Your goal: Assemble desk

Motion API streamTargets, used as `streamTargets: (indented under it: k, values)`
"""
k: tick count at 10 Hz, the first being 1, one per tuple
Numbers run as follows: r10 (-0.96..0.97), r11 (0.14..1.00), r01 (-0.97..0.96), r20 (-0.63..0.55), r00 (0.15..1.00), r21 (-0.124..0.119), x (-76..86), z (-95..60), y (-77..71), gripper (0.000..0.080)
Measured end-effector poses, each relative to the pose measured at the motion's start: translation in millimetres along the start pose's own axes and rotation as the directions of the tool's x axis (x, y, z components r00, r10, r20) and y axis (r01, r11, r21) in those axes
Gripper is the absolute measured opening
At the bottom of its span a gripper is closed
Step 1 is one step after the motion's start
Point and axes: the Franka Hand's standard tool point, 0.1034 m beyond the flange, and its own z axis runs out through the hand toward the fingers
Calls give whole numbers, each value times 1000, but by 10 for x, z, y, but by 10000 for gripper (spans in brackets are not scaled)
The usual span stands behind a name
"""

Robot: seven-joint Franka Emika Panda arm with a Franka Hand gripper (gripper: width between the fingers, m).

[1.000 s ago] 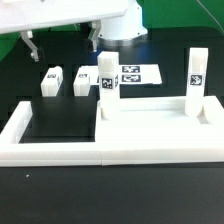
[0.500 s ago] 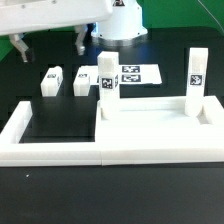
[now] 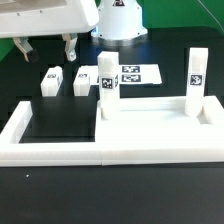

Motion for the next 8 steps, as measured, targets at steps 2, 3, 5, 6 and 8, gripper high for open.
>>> streamTargets:
  k: [2,3,5,6,8]
  values:
    - [150,982,-158,75,986,106,-182,260,244,649]
    - [95,989,-106,99,991,105,-288,392,241,649]
    - [86,989,-98,107,990,108,-334,433,231,649]
    - [86,989,-98,107,990,108,-334,434,229,649]
    - [84,989,-99,136,987,112,-377,452,237,649]
